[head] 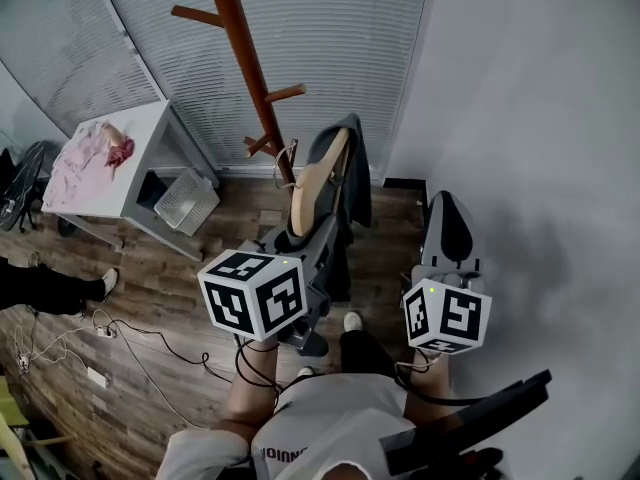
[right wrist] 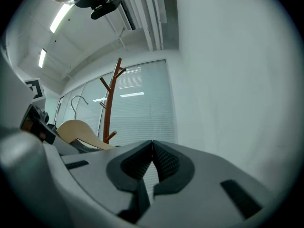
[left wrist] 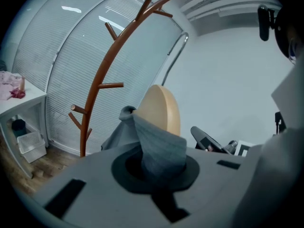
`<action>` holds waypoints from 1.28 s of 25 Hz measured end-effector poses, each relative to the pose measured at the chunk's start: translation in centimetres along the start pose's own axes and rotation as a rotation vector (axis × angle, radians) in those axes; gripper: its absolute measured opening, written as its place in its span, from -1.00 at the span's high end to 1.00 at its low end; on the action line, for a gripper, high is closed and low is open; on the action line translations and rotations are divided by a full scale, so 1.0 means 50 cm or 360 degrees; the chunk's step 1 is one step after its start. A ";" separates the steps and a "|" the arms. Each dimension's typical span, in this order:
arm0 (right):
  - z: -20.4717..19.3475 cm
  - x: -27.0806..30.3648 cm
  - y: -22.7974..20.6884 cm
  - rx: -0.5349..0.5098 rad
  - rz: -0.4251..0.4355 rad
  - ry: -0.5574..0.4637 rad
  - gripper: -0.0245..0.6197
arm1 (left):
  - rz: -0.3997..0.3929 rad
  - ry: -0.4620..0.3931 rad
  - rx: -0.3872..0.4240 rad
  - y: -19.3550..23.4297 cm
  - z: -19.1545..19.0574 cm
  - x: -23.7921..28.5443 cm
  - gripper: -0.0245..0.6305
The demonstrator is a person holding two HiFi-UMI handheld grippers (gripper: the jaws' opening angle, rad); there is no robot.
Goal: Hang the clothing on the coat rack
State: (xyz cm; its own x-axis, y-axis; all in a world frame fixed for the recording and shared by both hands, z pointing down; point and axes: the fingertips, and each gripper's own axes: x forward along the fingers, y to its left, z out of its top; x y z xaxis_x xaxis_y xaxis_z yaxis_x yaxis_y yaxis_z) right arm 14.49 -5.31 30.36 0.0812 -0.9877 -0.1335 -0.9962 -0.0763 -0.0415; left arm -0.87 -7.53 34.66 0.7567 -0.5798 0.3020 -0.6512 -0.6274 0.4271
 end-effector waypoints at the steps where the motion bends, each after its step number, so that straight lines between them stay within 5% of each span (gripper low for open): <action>1: -0.007 0.027 -0.011 0.0013 0.0020 0.0020 0.86 | 0.0025 0.0002 -0.0015 0.009 0.008 0.021 0.87; 10: -0.026 0.211 -0.090 0.0100 0.0195 0.0090 0.86 | 0.0206 -0.0038 -0.0149 0.070 0.057 0.152 0.87; 18: -0.028 0.316 -0.110 0.0152 0.0202 0.0068 0.86 | 0.0221 -0.0054 -0.0252 0.140 0.099 0.196 0.87; 32: 0.027 0.369 -0.109 0.0174 0.0153 -0.0019 0.86 | 0.0206 0.0041 -0.0190 0.196 0.138 0.239 0.87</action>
State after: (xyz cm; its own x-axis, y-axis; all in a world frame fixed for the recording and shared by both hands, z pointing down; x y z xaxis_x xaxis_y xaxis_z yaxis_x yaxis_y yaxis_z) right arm 21.44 -22.92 26.77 -0.0133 -0.9880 -0.1538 -0.9902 0.0344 -0.1356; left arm 1.39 -24.21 36.60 0.6693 -0.6373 0.3820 -0.7328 -0.4812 0.4811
